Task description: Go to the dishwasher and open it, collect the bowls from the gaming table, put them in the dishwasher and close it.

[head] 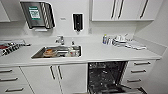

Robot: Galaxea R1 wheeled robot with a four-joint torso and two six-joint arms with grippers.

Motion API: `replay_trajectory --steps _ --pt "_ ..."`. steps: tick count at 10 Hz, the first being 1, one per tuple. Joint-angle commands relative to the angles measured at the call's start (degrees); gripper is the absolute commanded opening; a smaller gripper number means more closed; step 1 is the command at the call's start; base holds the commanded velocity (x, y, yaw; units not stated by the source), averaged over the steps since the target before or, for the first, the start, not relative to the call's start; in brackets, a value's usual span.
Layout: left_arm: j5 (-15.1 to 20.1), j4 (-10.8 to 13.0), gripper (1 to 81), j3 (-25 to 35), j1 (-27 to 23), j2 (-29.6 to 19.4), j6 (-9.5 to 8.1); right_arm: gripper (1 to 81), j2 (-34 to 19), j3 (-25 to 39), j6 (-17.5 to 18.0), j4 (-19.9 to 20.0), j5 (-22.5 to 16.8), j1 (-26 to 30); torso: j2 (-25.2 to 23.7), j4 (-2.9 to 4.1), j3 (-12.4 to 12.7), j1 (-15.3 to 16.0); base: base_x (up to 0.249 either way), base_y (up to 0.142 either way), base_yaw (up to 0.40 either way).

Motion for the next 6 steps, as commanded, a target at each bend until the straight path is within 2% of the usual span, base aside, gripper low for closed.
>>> replay_trajectory --steps 1,3,4,6 --pt "5.6 0.1 81.1 -7.3 1.6 5.6 -1.25 81.1 -1.9 -0.7 -5.6 0.0 3.0 -0.1 0.0 0.0 0.0 0.0 0.0 0.0 0.0" --pt "5.8 0.7 81.1 -8.1 4.6 7.0 -1.25 81.1 -1.9 -2.1 -7.7 -0.2 5.5 -2.8 0.0 0.0 0.0 0.0 0.0 0.0 0.0" --pt "6.5 0.7 81.1 -10.6 5.6 9.0 -1.25 81.1 -1.9 -3.1 -8.9 -0.3 6.9 -4.1 0.0 0.0 0.0 0.0 0.0 0.0 0.0" --pt "6.6 0.4 81.1 -19.3 7.5 14.2 -1.25 81.1 -0.4 -6.4 -9.2 -0.7 7.3 -6.1 0.0 0.0 0.0 0.0 0.0 0.0 0.0"
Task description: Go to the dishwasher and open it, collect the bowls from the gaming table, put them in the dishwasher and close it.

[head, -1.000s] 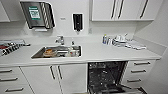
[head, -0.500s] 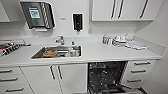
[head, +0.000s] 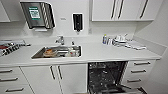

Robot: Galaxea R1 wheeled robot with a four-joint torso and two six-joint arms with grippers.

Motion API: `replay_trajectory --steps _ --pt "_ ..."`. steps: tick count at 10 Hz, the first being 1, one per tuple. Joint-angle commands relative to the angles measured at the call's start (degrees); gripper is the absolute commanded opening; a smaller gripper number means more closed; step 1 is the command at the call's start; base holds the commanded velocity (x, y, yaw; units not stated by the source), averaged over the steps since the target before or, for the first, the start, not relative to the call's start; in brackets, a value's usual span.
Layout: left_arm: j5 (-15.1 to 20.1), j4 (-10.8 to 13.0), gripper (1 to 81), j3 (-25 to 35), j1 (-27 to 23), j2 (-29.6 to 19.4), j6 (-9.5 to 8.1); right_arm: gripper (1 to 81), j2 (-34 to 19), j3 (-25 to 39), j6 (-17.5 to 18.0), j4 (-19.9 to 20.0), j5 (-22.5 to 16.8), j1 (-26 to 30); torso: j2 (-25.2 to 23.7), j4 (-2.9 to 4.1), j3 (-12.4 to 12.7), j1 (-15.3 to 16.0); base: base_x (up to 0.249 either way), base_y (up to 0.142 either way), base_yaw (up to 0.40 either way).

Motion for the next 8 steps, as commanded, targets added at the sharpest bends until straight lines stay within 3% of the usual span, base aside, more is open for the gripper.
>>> replay_trajectory --steps 1,6,8 --pt "1.6 0.1 81.1 -12.5 -0.3 6.2 -0.33 81.1 1.8 -5.2 -1.8 -1.5 -1.1 0.2 0.0 0.0 0.0 0.0 0.0 0.0 0.0" --pt "1.8 0.1 81.1 -19.7 1.1 11.8 -0.33 81.1 10.8 -16.2 -2.2 -4.5 1.1 -4.6 0.0 0.0 0.0 0.0 0.0 0.0 0.0" --pt "1.9 0.2 81.1 -20.5 1.3 12.6 -0.24 81.1 13.2 -17.6 -2.2 -5.0 1.1 -4.7 0.0 0.0 0.0 0.0 0.0 0.0 0.0"
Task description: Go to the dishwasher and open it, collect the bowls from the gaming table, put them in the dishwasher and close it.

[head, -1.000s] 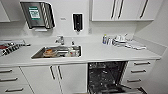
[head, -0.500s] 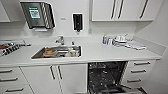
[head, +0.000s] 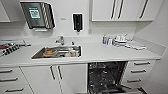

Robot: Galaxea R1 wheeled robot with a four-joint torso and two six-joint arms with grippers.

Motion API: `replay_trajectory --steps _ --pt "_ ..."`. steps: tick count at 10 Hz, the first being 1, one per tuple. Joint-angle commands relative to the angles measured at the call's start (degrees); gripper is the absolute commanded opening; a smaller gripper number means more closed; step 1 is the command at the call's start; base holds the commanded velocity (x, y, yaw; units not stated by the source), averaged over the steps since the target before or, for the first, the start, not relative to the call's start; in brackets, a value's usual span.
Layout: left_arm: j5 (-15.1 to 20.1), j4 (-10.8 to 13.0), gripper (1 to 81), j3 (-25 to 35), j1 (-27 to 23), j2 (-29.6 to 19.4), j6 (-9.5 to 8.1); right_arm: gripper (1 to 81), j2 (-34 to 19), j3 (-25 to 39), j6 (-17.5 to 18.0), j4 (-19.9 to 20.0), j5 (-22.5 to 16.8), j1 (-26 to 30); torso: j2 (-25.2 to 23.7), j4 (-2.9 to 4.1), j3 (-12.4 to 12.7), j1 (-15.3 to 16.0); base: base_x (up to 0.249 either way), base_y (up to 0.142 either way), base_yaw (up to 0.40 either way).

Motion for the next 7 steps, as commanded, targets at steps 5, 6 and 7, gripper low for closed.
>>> replay_trajectory --steps 5,6,7 --pt "1.6 0.7 81.1 -0.5 -1.8 0.1 0.64 81.1 4.5 -4.2 -0.2 -1.9 -1.8 0.3 5.7 0.0 0.0 -3.7 0.0 0.0 0.0" --pt "1.6 0.7 81.1 -0.6 -1.8 0.1 0.73 81.1 5.4 -5.1 -0.2 -1.9 -1.8 0.2 5.8 0.0 0.0 -3.8 0.0 0.0 0.0" --pt "1.7 0.6 81.1 -1.1 -1.7 0.4 0.73 81.1 6.4 -6.3 -0.2 -1.9 -1.8 0.1 6.6 0.0 0.0 -4.3 0.0 0.0 0.0"
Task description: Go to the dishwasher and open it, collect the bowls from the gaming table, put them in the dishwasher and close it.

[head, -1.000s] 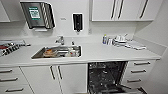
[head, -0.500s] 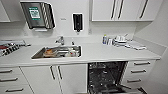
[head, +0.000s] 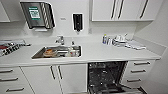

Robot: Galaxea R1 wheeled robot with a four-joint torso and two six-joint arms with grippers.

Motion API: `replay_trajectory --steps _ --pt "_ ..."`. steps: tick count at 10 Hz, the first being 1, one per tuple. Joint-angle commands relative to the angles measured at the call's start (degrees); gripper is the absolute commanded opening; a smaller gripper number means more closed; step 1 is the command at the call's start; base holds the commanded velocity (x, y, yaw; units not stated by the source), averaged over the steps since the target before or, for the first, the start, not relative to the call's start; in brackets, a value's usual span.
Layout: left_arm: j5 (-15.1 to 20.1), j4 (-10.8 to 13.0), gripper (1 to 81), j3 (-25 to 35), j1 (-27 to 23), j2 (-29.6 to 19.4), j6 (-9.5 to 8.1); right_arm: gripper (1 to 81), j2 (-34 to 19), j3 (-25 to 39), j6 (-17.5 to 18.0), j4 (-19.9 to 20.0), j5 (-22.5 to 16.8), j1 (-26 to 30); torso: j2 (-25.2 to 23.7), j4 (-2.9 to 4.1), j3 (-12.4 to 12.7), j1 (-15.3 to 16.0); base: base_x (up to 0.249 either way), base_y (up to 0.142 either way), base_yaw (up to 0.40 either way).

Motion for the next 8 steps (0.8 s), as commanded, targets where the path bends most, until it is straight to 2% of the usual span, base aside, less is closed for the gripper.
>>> replay_trajectory --steps 1,4,7,8 --pt "2.0 0.5 81.1 -1.8 -1.9 0.2 0.52 81.1 1.9 -2.3 -0.2 -0.7 -2.7 1.7 5.5 0.0 0.0 -3.5 0.0 0.0 0.0" --pt "2.0 0.6 81.1 -7.1 -1.9 3.2 0.61 81.1 4.4 -4.7 -0.3 -0.8 -2.7 1.5 11.4 0.0 0.0 -7.4 0.0 0.0 0.0" --pt "2.1 0.6 81.1 -8.6 -1.8 4.5 0.69 81.1 4.7 -5.4 -0.2 -0.7 -2.7 1.1 17.3 0.0 0.0 -11.2 0.0 0.0 0.0" --pt "2.2 0.6 81.1 -8.6 -1.8 4.7 0.78 81.1 4.6 -5.5 -0.2 -0.6 -2.7 1.0 19.3 0.0 4.6 -12.5 0.0 0.0 0.0"
